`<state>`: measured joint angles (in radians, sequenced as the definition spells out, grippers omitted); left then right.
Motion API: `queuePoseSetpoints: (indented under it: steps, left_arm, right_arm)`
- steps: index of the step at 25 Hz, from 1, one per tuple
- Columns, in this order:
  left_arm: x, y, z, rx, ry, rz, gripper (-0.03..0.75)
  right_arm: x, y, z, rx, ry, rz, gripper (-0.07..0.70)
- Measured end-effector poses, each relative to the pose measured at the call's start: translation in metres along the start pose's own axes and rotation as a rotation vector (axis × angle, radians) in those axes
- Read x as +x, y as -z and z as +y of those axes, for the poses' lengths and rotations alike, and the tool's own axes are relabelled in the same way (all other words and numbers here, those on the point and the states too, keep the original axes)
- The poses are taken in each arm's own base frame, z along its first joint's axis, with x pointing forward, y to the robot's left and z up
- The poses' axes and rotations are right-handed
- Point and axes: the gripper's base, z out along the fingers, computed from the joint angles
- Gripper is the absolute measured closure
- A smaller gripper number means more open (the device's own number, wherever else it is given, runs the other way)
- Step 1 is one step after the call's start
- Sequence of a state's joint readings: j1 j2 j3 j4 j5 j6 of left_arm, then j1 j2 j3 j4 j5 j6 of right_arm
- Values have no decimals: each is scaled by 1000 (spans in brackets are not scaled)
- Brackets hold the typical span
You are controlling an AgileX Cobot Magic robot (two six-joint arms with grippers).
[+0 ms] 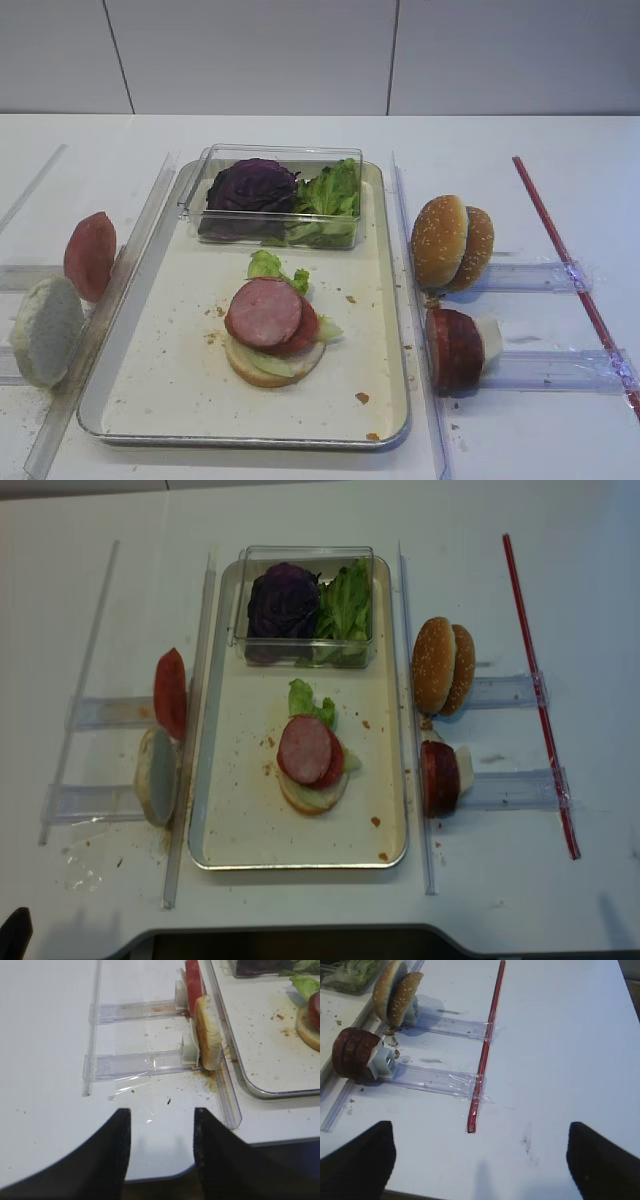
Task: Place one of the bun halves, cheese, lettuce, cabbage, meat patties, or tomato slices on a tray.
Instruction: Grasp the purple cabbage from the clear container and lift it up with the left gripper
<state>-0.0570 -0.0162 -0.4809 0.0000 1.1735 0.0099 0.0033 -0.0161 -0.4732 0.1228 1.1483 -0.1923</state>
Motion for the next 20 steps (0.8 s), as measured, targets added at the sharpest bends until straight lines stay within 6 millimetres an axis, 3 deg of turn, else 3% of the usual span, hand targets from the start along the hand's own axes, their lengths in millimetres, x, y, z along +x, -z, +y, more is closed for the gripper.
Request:
queuePoseSetpoints:
  steps: [20]
  left_arm:
    - [0,0,0,0,0,0,429]
  right_arm:
    - [0,0,0,0,0,0,-62]
